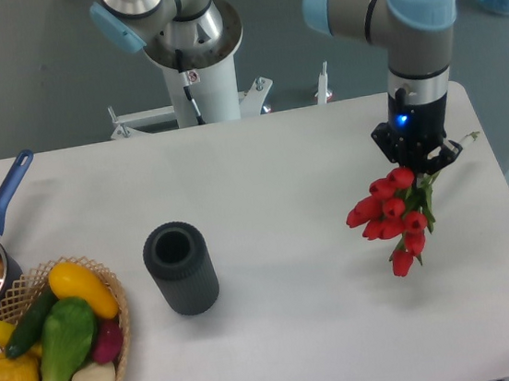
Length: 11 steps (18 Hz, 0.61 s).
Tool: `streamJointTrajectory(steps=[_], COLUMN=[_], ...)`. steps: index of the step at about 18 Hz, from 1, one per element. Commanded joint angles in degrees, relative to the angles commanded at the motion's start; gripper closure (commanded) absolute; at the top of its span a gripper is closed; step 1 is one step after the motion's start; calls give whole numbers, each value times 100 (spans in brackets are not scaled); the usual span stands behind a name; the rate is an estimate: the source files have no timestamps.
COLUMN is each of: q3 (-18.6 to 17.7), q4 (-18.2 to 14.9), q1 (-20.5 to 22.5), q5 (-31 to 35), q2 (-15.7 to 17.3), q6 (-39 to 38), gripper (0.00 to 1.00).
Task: Place the flowers on the table
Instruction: 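Lower the held red tulips toward the table with the gripper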
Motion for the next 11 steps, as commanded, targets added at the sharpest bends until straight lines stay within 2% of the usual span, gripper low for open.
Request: streamJointTrajectory(steps=[8,9,11], q3=[79,79,79], q4=[53,44,18], q1=[-281,-290,-343], q5=[27,9,26], q2=[-369,-378,-396], q6=[-79,-79,-79], gripper=[100,95,76])
